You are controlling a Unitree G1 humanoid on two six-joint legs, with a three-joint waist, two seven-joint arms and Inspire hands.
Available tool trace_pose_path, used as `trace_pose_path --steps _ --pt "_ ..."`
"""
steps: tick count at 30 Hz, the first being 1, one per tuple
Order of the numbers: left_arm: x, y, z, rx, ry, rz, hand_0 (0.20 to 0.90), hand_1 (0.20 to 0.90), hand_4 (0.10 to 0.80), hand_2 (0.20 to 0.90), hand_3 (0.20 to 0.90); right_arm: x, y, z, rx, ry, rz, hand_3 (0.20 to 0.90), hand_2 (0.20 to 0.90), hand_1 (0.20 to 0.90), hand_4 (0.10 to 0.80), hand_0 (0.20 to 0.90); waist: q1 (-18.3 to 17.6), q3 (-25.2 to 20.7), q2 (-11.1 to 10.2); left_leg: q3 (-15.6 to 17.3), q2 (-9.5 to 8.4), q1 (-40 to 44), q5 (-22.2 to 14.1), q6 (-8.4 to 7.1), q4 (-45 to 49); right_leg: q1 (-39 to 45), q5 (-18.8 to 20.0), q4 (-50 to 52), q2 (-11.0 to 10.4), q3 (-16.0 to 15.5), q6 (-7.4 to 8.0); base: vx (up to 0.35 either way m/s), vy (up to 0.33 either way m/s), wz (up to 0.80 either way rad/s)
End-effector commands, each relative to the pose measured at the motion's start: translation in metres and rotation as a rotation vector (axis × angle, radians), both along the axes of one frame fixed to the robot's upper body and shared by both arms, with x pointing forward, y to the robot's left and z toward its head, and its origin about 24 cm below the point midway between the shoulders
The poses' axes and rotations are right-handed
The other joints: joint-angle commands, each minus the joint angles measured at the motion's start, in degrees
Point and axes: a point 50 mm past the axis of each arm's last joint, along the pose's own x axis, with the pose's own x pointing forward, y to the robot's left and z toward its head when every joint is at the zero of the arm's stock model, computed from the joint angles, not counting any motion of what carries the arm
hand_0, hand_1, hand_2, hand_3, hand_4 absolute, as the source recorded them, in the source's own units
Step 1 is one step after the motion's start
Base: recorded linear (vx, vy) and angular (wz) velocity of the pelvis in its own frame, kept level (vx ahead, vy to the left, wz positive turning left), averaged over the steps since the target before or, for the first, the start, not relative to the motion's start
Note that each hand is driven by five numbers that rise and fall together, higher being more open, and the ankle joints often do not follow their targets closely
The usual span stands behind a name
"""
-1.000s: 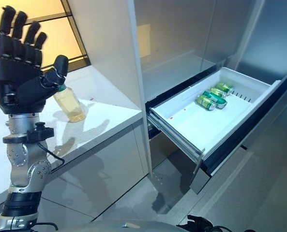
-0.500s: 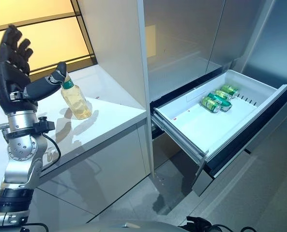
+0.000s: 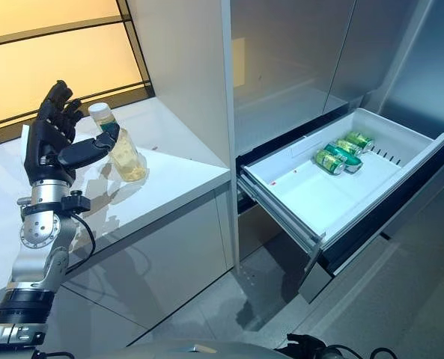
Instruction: Put drinks into fridge and close the fridge
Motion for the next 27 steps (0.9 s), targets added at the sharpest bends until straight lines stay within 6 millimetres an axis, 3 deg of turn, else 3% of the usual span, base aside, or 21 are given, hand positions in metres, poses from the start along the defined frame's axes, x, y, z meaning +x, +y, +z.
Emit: trace_pose_path --steps 1,27 --pt "0.008 -0.003 0.061 0.053 -0.286 -0.031 0.9 0.9 0.8 0.9 0.9 -0.005 -0.002 0.0 -0.007 0.05 0.092 0.9 0.9 0.9 0.8 0.9 -0.73 -1.04 1.27 2.84 1.23 2.64 -7.33 -1.37 0.38 -1.7 -7.03 7.22 1.32 2.21 1.11 0.03 0.031 0.0" --pt "0.022 0.025 0.051 0.123 -0.151 0.173 0.9 0.9 0.8 0.9 0.9 -0.01 -0.009 0.001 -0.013 0.062 0.06 0.9 0.9 0.9 0.8 0.9 -3.88 -0.92 1.52 5.88 1.03 4.1 -8.22 -0.64 0.38 -1.72 -6.44 7.18 1.4 5.23 2.1 0.02 0.012 -0.05"
